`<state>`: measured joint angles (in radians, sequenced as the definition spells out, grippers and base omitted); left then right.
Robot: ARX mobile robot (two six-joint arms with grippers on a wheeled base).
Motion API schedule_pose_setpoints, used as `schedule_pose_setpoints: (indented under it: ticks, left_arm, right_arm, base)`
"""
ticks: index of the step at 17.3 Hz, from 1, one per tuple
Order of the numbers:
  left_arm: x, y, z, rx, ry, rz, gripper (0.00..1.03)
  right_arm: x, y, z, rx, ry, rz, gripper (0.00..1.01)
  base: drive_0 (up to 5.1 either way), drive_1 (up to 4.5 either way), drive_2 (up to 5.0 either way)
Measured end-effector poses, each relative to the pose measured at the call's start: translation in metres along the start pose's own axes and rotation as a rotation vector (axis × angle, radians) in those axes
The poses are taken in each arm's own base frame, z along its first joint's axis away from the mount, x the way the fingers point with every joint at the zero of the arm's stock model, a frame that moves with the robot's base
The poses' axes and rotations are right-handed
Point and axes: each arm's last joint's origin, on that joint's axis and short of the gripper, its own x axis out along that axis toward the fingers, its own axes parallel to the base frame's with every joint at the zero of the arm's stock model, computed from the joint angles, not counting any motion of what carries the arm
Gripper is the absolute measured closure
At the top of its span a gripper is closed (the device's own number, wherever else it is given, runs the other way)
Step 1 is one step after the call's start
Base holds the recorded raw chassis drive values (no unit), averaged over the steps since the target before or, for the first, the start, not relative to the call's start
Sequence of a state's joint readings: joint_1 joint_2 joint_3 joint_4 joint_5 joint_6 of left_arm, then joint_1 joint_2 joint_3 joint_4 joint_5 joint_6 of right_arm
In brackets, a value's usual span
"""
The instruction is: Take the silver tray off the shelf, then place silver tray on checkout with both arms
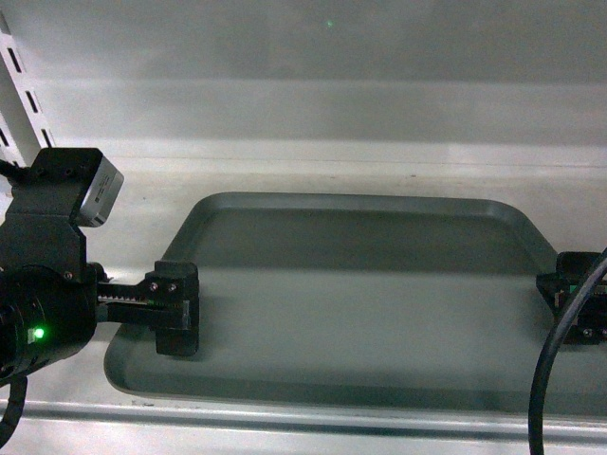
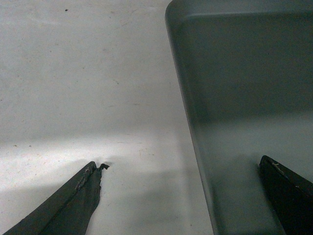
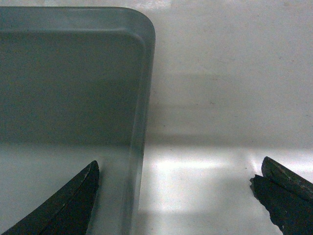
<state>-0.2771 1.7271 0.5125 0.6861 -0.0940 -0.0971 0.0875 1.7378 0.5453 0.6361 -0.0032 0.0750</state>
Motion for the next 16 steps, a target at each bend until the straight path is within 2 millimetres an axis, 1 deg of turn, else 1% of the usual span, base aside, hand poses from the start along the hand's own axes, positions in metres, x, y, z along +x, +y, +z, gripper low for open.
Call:
schedule_pose_setpoints:
  ticks: [14, 15, 16]
  left_arm:
    - [0.0016, -0.0029, -0.0012, 0.005, -0.003, 0.0, 0.05]
    - [0.0016, -0.0031, -0.0012, 0.006, -0.002, -0.001, 0.1]
    - [0.0016, -0.0032, -0.0011, 0.006, -0.004, -0.001, 0.21]
  right_arm:
    - [0.0037, 0.004, 0.0004, -0.001, 0.007, -0.001, 0.03]
    - [0.0037, 0.0059, 0.0004, -0.004, 0.005, 0.0, 0.09]
    - [0.0038, 0.0085, 0.0, -0.009, 0.005, 0.007, 0.2]
  base:
    - [0.0, 0.0, 0.0]
    - [0.0, 0.0, 0.0]
    - [0.0, 0.0, 0.0]
